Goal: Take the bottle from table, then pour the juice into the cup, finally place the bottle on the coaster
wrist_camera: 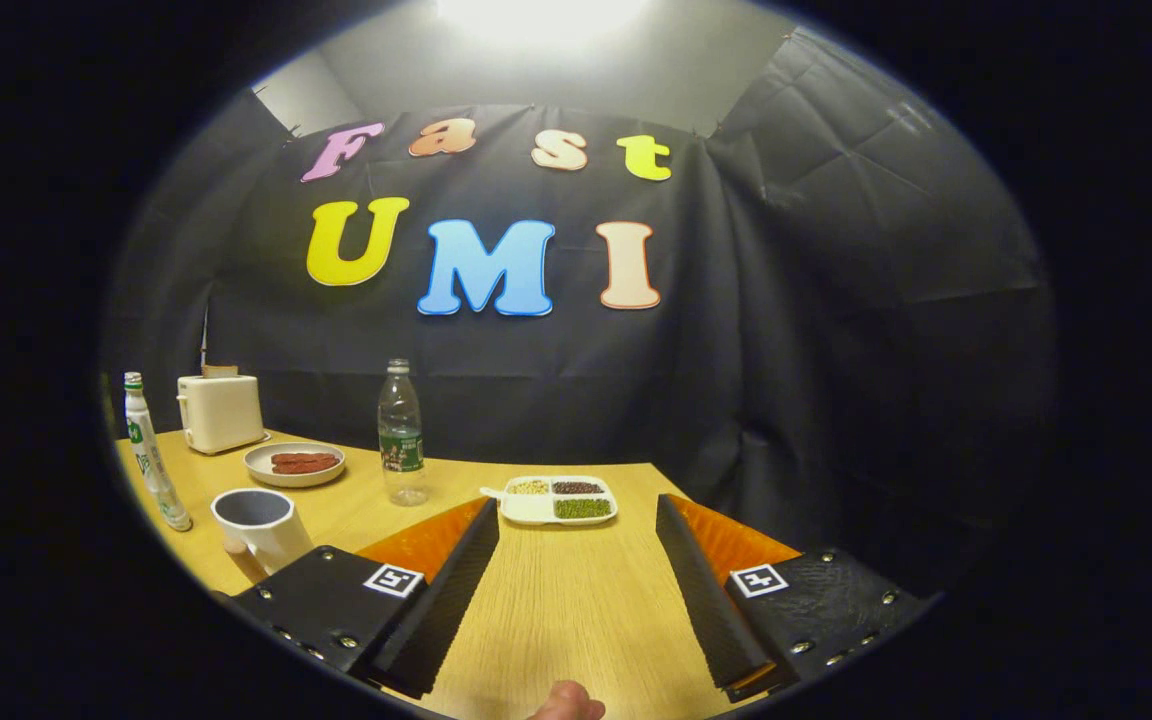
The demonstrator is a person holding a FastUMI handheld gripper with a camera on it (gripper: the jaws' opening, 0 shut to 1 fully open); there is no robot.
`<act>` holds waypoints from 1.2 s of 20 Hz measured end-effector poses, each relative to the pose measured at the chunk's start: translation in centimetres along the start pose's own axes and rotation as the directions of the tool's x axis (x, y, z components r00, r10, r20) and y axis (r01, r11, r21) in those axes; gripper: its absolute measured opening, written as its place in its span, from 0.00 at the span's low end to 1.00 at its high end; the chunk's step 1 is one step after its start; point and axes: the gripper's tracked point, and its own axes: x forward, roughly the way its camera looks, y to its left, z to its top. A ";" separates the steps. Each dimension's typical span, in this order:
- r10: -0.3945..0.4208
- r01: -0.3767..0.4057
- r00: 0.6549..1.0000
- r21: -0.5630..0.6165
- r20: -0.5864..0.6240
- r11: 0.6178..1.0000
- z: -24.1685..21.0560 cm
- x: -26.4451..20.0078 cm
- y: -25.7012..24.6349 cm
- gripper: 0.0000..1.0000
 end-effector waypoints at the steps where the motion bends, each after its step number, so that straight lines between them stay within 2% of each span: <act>1: -0.018 0.018 1.000 -0.006 -0.007 1.000 0.6 -0.8 0.9 0.96; 4: -0.070 0.070 0.997 0.010 0.015 0.998 2.6 -3.8 4.5 0.96; 6: -0.072 0.071 0.996 0.028 0.047 0.997 3.5 -5.9 7.8 0.96; 14: 0.017 -0.019 0.999 0.067 0.036 0.998 2.2 -10.7 20.2 0.96; 16: 0.070 -0.071 0.997 0.097 0.017 0.993 1.0 -11.2 23.8 0.96; 19: 0.256 -0.258 0.966 0.121 0.031 0.959 0.3 -12.5 32.0 0.96; 20: 0.294 -0.295 0.956 0.109 0.025 0.949 -0.3 -12.7 33.7 0.96; 24: 0.370 -0.369 0.929 0.068 -0.005 0.927 -1.6 -12.3 38.8 0.96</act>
